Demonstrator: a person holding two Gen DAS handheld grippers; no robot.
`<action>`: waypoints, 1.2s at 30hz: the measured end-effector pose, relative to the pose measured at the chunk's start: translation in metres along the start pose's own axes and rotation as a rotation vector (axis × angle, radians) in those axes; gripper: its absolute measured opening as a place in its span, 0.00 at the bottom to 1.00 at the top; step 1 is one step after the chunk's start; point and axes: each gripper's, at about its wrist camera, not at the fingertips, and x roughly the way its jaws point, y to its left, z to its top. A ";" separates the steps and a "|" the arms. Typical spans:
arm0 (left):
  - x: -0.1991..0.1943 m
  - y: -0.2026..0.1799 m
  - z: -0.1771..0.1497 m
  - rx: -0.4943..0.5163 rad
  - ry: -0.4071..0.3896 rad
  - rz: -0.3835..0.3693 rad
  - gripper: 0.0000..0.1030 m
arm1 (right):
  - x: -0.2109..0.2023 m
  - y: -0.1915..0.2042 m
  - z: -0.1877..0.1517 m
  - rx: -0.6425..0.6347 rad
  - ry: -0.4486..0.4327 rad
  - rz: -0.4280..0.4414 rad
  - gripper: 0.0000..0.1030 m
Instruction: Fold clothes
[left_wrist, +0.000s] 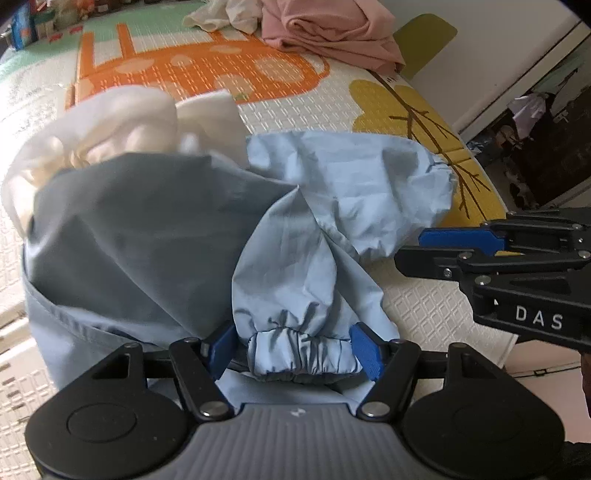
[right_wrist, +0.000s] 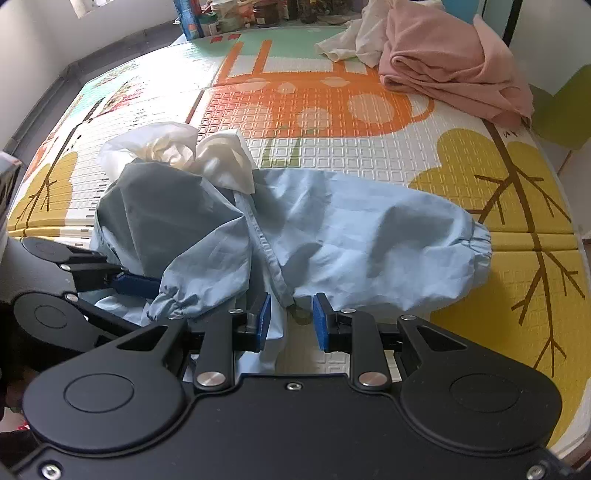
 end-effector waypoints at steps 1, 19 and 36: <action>0.001 0.000 -0.001 0.001 0.001 -0.006 0.64 | 0.000 0.000 0.000 0.002 0.001 -0.001 0.23; -0.030 -0.010 0.000 0.035 -0.078 0.027 0.18 | -0.003 0.007 0.002 -0.006 -0.014 0.002 0.23; -0.122 0.029 -0.030 -0.096 -0.221 0.266 0.18 | -0.008 0.088 0.039 -0.172 -0.060 0.142 0.23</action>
